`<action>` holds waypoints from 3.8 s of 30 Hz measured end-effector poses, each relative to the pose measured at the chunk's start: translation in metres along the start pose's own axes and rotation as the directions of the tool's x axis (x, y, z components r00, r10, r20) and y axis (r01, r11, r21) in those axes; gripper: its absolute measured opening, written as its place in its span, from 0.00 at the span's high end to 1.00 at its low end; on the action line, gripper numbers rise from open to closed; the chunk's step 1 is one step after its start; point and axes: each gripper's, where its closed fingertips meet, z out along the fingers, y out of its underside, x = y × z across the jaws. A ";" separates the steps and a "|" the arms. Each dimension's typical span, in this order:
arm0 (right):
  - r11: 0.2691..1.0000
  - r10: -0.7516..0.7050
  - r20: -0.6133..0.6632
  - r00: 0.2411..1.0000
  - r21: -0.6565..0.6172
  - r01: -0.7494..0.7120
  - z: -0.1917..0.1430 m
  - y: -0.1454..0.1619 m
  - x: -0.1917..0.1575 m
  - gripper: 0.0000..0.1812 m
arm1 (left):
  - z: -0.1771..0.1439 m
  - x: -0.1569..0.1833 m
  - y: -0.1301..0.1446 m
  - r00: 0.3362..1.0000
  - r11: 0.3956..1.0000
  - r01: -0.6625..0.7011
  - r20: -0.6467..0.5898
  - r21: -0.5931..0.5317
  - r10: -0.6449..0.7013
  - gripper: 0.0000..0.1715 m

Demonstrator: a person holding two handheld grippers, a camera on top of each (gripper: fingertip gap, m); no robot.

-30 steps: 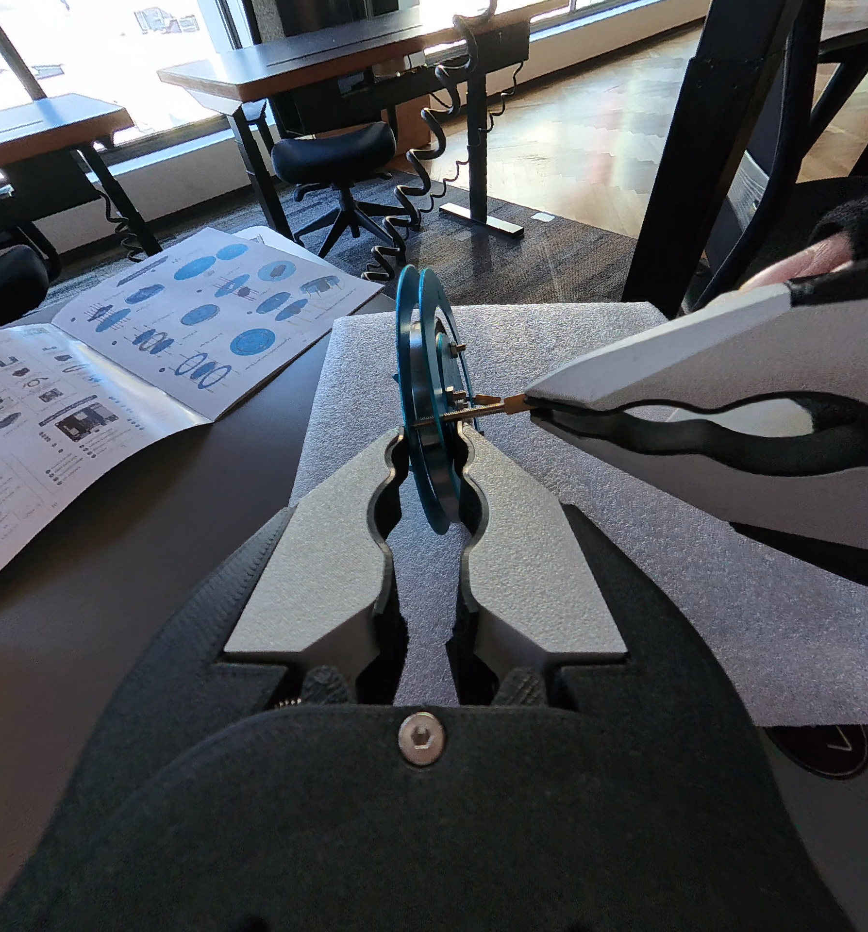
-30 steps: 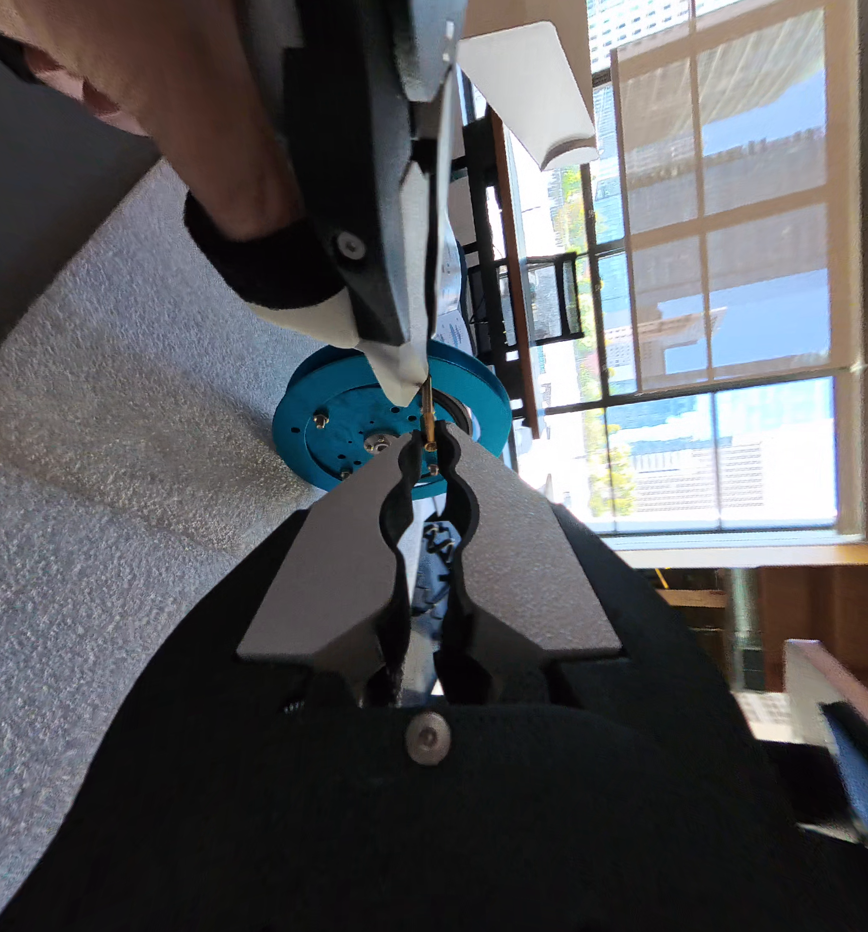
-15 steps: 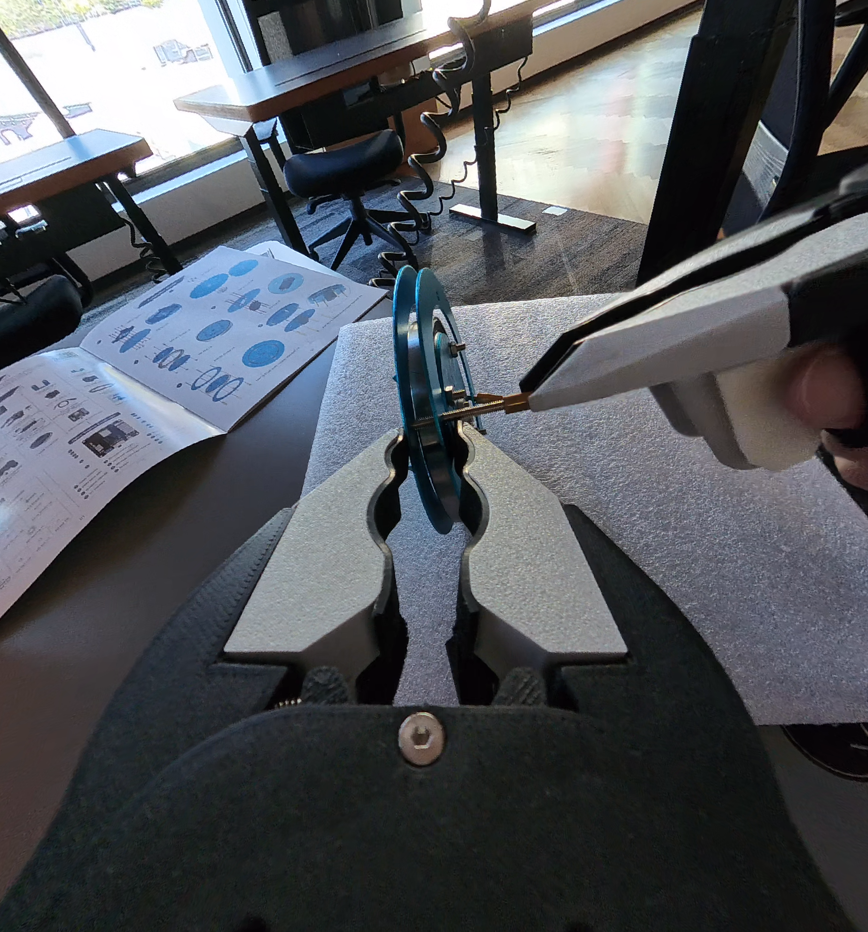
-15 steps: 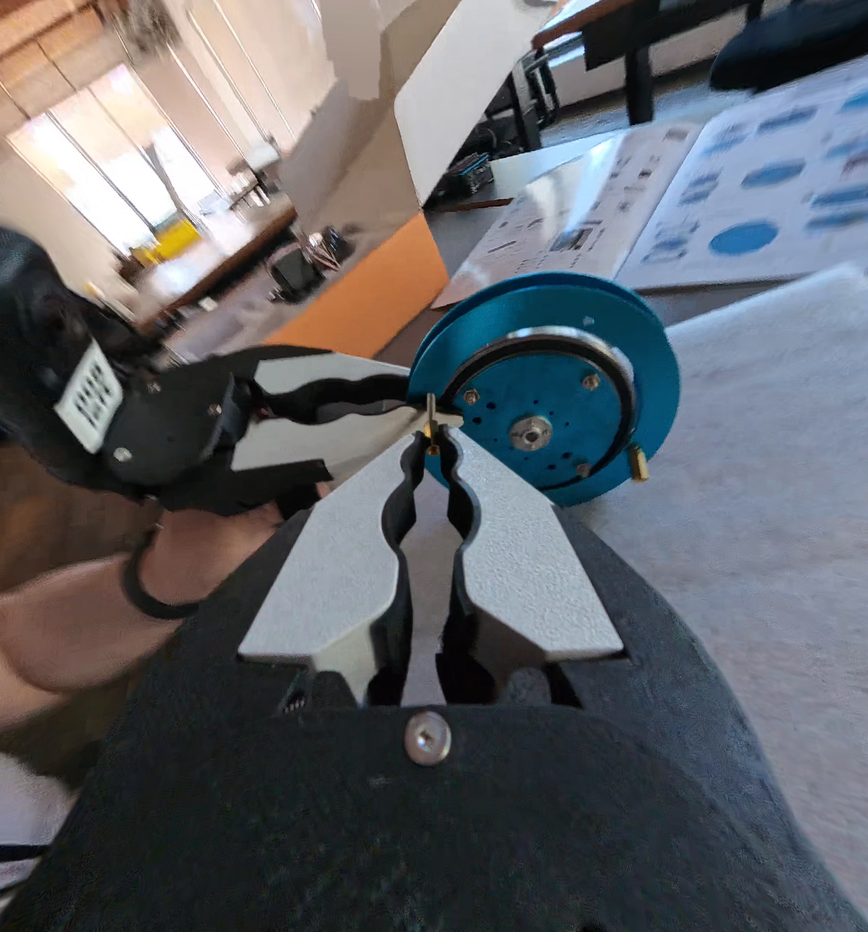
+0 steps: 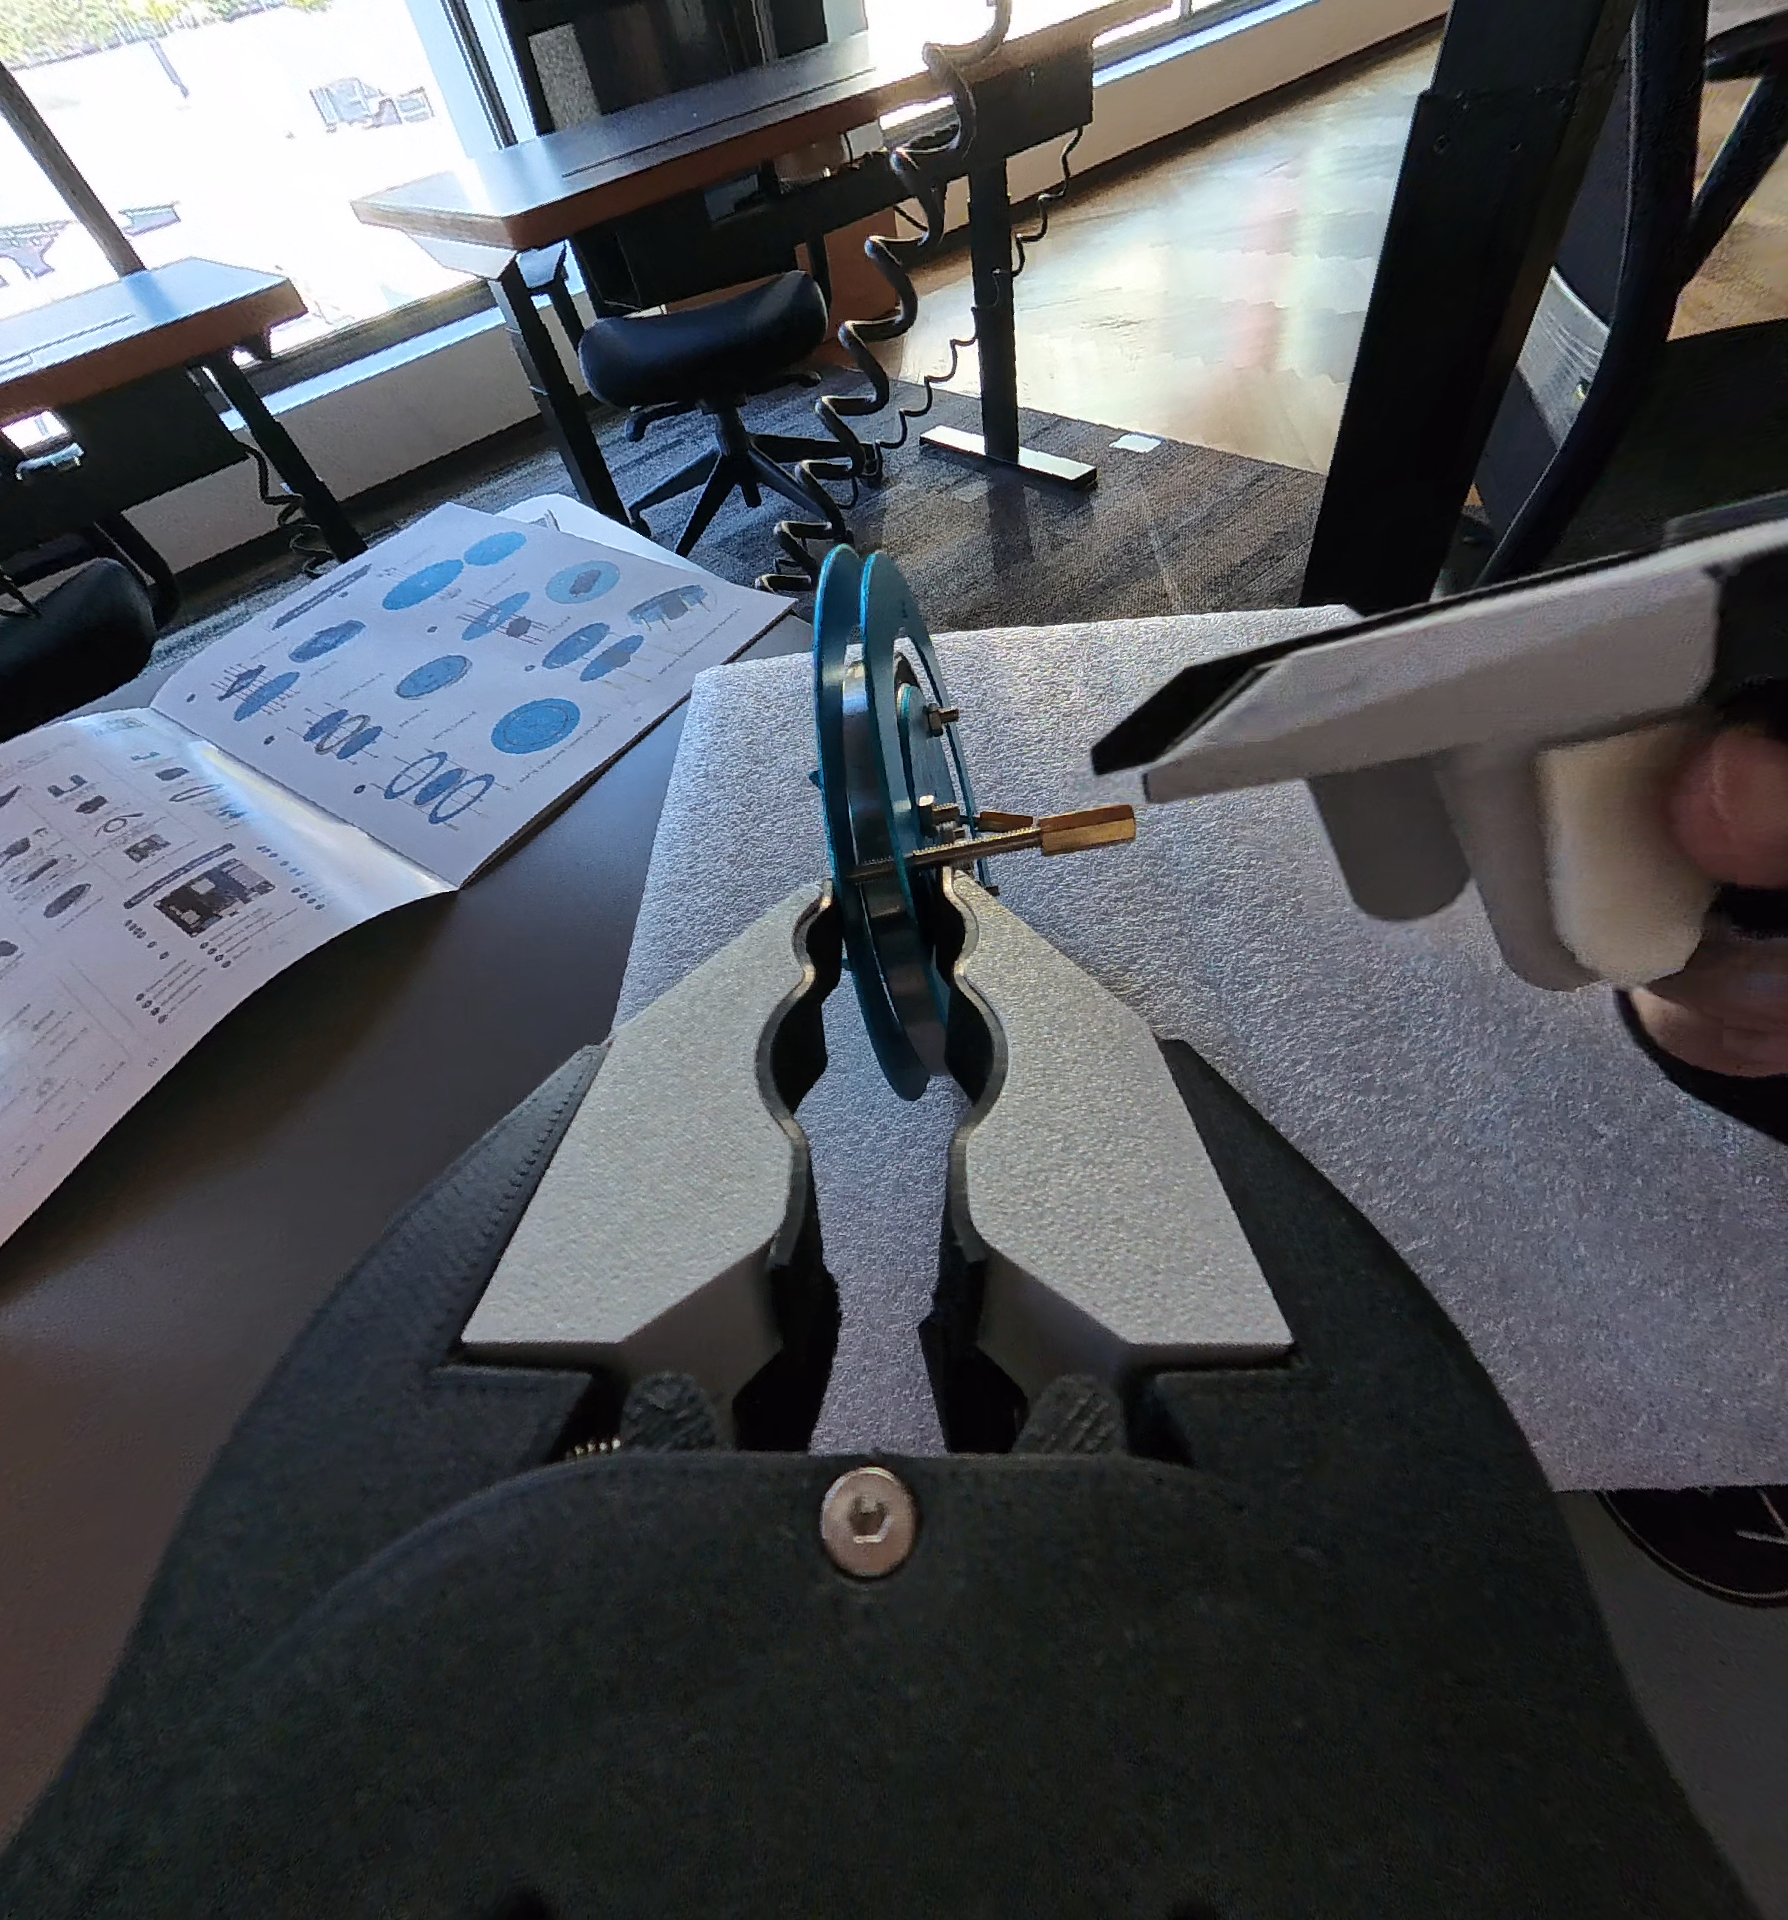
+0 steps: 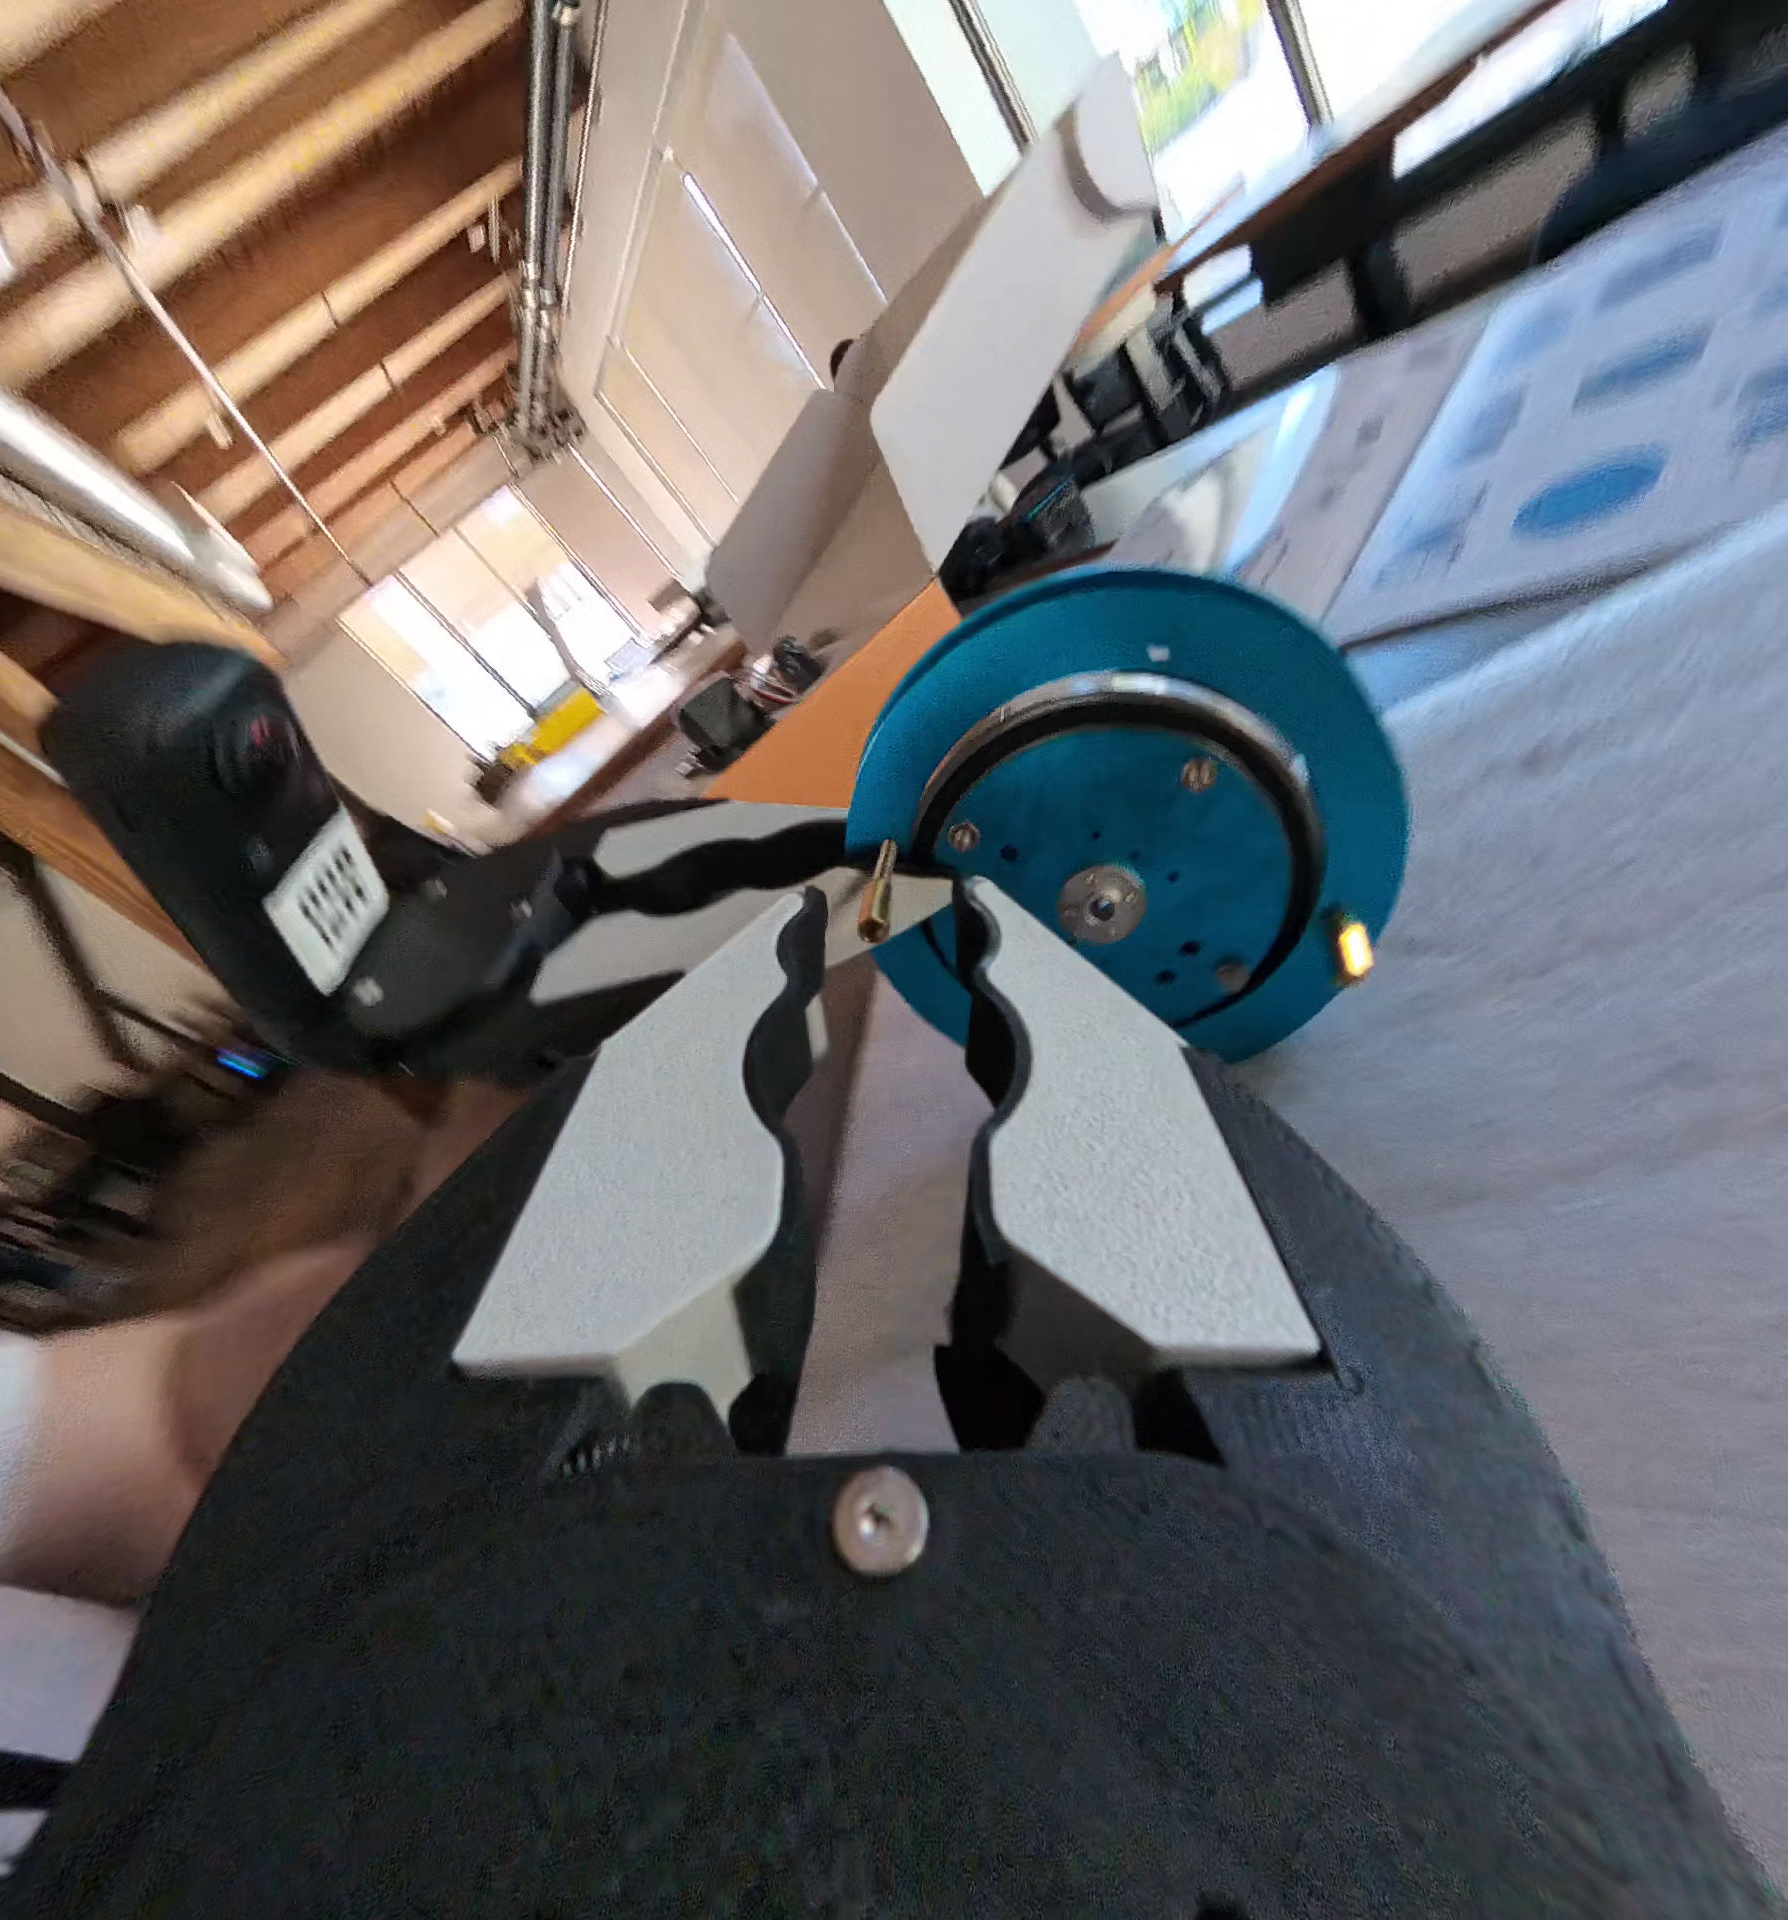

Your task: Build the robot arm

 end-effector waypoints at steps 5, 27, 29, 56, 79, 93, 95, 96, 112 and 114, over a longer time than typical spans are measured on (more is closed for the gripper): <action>0.673 -0.739 -0.146 0.657 -0.124 0.729 -0.006 -0.001 0.003 0.87 | 0.000 -0.001 0.000 1.000 1.000 0.027 -0.012 0.000 -0.027 0.91; 0.969 0.246 0.063 0.967 -0.053 -0.243 0.010 0.006 -0.002 0.97 | 0.000 0.000 0.000 1.000 1.000 0.002 0.002 0.005 -0.002 0.91; 0.954 0.301 0.094 0.949 -0.035 -0.299 0.010 0.006 -0.003 0.97 | 0.000 0.000 0.000 1.000 1.000 0.007 0.000 0.005 -0.007 0.91; 0.120 -0.989 -0.123 0.086 -0.298 0.947 0.011 0.006 0.003 0.94 | 0.000 -0.001 0.000 0.999 0.999 0.045 -0.023 0.006 -0.045 0.91; 0.691 -0.721 -0.039 0.692 -0.117 0.714 0.005 0.015 0.001 0.79 | 0.000 -0.002 0.001 0.998 0.998 0.058 -0.028 0.005 -0.058 0.91; 0.340 -0.939 0.006 0.343 -0.110 0.934 0.013 0.020 -0.013 0.81 | 0.000 -0.001 0.001 0.997 0.997 0.071 -0.040 0.008 -0.070 0.92; 0.310 -0.950 -0.024 0.310 -0.137 0.941 0.011 0.014 -0.008 0.87 | 0.000 0.000 0.001 0.997 0.998 0.065 -0.039 0.008 -0.065 0.92; 0.292 -0.956 -0.026 0.291 -0.146 0.945 0.011 0.014 -0.007 0.91 | 0.000 0.000 0.001 0.997 0.998 0.065 -0.039 0.008 -0.065 0.92; 0.991 -0.125 0.071 0.990 -0.033 0.128 0.002 0.004 0.000 0.89 | 0.001 0.002 0.000 0.996 0.997 0.081 -0.050 0.015 -0.080 0.92; 0.915 -0.398 -0.006 0.917 -0.073 0.396 -0.002 0.005 0.003 0.82 | 0.001 0.002 0.000 0.995 0.996 0.085 -0.051 0.015 -0.084 0.92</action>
